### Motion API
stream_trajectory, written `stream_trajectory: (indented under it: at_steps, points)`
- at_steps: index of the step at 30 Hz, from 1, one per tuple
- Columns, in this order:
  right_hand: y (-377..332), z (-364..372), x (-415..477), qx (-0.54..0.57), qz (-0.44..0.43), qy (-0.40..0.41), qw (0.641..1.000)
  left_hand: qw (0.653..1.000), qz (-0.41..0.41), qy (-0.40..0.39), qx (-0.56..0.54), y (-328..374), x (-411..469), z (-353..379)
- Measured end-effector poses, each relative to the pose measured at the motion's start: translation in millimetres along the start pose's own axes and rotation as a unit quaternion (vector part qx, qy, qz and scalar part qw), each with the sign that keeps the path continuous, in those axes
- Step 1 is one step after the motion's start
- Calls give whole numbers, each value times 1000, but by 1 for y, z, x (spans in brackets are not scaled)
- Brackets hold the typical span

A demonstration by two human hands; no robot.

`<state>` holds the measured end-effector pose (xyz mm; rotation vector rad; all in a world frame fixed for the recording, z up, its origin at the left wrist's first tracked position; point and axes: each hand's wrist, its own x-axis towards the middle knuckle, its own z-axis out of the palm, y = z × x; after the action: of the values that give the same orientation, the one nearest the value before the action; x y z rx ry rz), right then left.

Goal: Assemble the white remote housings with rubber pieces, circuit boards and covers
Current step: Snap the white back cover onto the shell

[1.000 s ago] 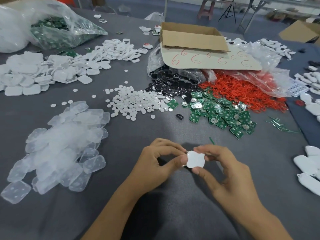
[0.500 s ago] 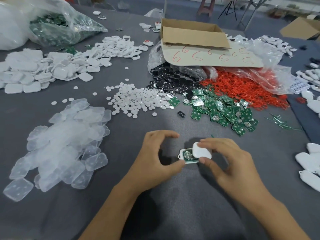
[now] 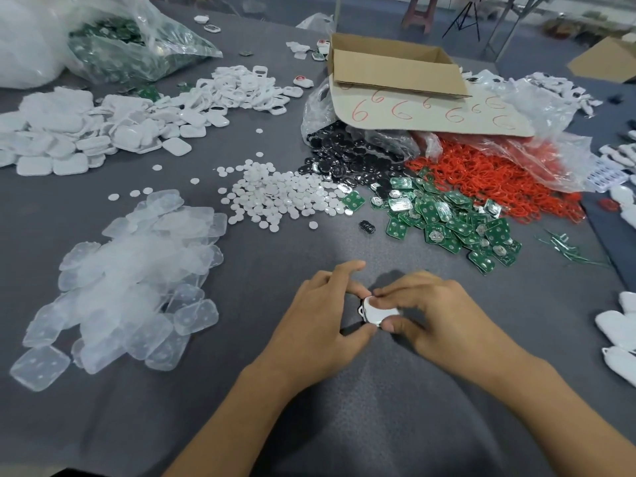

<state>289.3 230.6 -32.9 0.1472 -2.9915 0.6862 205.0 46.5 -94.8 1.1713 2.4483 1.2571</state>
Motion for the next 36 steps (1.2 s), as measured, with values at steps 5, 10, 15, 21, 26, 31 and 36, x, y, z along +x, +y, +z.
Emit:
stream_trajectory:
  at_steps: [5, 10, 15, 21, 26, 31, 36]
  points:
    - [-5, -7, 7, 0, 27, -36, 999, 1000, -8, -4, -4, 0, 0, -1]
    - [-14, -6, 17, -51, 76, -81, 992, 999, -22, -13, -22, 2, 1, -3]
    - [-14, -11, 24, -11, 152, -84, 985, 997, -61, -30, -44, 8, 10, -2]
    - [-8, -19, 56, 56, 276, -184, 942, 985, -112, -123, 36, 32, 43, -8]
    - [-7, -7, 20, 162, 267, -44, 949, 988, -109, -102, 38, 36, 31, -9]
    - [-14, 29, -27, 408, 255, 193, 855, 977, -144, -1, -158, 32, 10, -5]
    - [-20, 35, -33, 409, 250, 248, 842, 955, -153, 17, -254, 40, 3, 7]
